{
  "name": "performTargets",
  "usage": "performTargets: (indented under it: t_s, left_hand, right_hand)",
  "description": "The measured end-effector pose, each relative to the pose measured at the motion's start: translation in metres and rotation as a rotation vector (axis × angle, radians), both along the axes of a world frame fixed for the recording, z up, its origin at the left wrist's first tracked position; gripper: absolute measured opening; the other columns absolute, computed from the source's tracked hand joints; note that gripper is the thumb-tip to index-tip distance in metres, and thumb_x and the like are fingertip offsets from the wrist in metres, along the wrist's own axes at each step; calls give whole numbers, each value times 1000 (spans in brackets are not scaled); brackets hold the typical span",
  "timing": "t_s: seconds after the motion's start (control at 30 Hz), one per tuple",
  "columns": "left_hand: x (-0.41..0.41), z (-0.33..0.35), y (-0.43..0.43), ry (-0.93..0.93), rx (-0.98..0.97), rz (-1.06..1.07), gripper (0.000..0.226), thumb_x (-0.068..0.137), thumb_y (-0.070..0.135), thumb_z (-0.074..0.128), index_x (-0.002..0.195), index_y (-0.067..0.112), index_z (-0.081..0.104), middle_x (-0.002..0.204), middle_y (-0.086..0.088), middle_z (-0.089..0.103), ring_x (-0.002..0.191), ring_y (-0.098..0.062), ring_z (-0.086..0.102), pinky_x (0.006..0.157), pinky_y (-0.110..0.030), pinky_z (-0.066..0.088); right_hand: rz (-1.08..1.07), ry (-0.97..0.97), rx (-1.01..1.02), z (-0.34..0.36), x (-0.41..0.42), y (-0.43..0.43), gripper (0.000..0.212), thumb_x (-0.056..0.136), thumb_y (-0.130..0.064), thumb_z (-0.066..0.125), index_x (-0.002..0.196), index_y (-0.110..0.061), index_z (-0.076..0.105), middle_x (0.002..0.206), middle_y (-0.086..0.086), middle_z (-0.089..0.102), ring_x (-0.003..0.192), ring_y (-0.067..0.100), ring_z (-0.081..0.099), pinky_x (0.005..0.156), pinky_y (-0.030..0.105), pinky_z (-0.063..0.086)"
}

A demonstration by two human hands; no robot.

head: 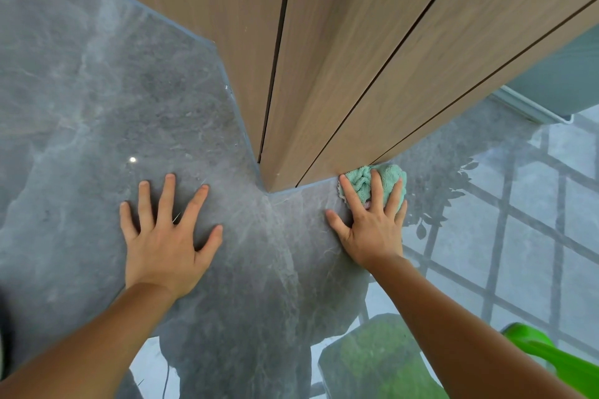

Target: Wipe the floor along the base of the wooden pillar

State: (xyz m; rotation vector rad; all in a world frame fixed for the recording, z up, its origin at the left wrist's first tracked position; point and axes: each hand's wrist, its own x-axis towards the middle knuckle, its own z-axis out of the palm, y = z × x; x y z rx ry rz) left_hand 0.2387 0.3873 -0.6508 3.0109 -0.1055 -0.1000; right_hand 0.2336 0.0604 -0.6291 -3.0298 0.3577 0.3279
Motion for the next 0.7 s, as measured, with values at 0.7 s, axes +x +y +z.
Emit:
performTargets:
  t_s: [0.7]
  left_hand:
    - [0,1,0,23,10,7,74,88,70,30,156,39,30,168,-11,18,154,-46,10,120,-66,8]
  right_hand:
    - [350,-25,185,-1,-40,136,75,88,-75,31,153,-40,21,165,7,10,147,43,-16,116,67,1]
